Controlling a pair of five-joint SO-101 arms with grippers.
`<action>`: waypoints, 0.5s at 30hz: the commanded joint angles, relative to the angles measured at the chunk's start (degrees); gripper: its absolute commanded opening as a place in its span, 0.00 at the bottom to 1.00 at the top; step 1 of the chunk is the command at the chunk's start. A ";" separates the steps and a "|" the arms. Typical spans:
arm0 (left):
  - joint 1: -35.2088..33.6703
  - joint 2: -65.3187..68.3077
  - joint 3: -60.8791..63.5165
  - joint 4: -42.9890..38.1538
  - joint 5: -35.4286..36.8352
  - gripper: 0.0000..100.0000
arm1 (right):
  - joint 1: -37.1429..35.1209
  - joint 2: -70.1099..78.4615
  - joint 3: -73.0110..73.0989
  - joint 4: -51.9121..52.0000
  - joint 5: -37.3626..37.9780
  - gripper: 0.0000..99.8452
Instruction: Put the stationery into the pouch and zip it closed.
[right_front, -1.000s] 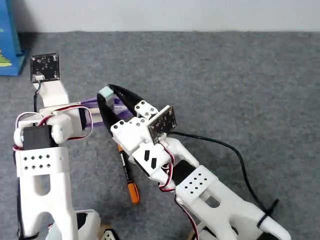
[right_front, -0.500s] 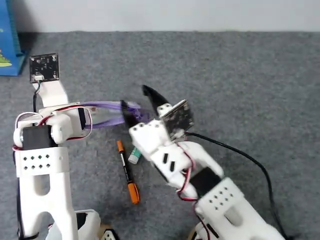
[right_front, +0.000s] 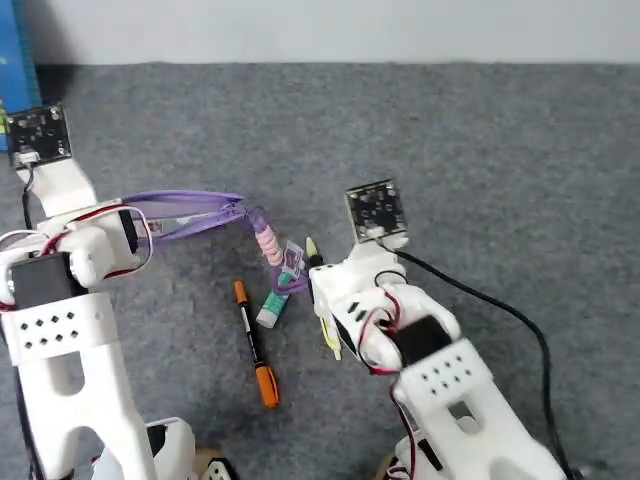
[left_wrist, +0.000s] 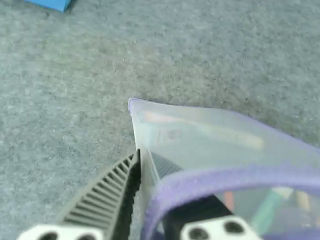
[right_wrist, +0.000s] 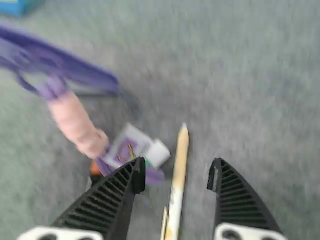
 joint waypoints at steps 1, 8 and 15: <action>-0.44 -0.26 -4.18 0.79 0.62 0.01 | -0.84 8.92 -0.79 -3.74 -0.26 0.21; -0.44 -0.26 -3.91 1.58 0.62 0.01 | -2.07 29.14 -9.58 -6.55 -0.35 0.21; -0.44 -0.26 -3.82 1.58 0.62 0.01 | -0.57 42.24 -21.98 -5.14 -0.35 0.21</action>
